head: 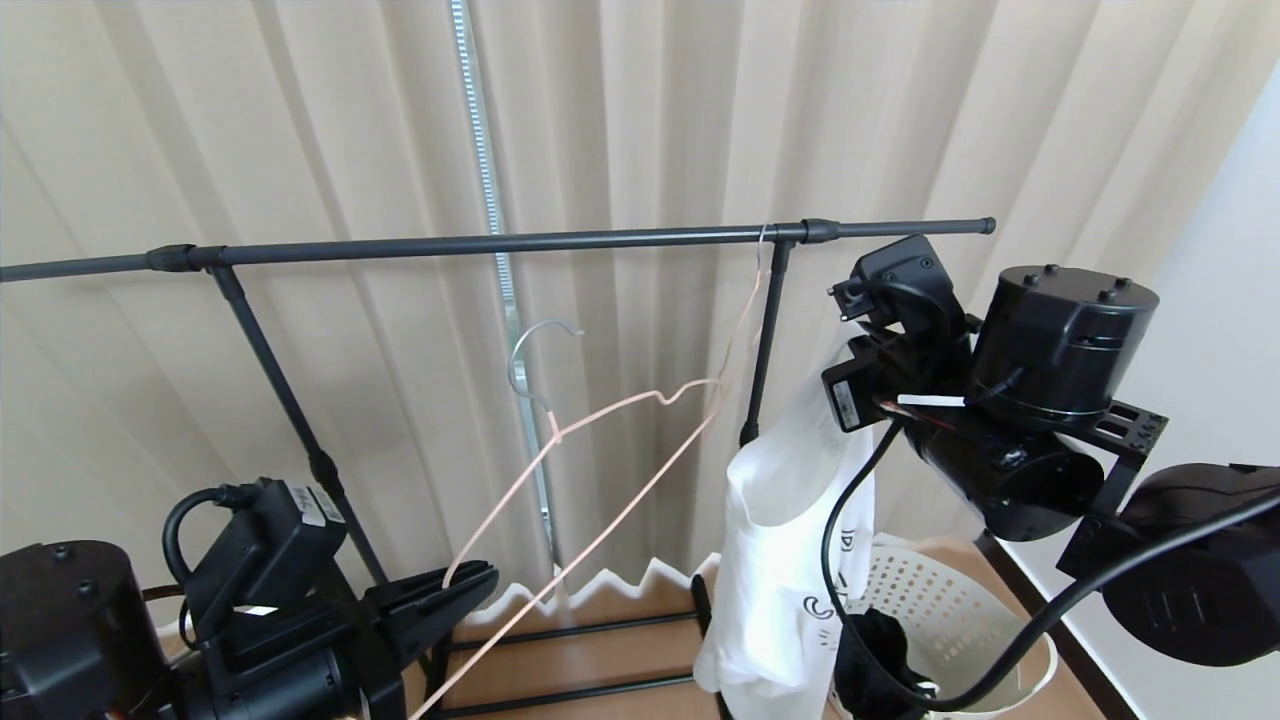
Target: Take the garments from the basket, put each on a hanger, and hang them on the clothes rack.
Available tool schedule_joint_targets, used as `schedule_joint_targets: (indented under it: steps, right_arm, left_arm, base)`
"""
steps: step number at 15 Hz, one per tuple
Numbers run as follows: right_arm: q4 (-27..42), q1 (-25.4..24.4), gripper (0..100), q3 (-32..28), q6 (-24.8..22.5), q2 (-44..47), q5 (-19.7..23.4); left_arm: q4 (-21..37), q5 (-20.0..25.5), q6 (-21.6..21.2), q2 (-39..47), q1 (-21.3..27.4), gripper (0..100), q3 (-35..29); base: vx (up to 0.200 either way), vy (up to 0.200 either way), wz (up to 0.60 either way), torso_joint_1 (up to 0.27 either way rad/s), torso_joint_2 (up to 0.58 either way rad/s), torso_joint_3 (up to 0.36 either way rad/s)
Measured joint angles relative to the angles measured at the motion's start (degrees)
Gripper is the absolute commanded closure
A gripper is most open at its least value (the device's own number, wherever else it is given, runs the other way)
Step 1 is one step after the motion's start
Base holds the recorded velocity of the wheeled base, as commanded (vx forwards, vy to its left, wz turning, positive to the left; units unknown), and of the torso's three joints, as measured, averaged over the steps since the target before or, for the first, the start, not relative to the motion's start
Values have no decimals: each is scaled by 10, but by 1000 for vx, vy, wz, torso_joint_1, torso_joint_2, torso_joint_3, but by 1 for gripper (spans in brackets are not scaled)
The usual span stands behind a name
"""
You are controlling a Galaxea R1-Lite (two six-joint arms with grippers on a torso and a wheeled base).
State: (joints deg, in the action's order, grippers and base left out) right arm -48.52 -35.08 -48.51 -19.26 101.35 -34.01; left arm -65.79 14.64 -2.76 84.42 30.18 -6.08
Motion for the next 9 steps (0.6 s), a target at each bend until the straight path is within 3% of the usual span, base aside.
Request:
schedule_joint_targets:
  steps: [9]
  right_arm:
    - [-2,6,100,-10,1,26,1]
  left_arm:
    - [-1,17,0,4,33,100,17]
  base:
    - [0,0,0,0,0,0]
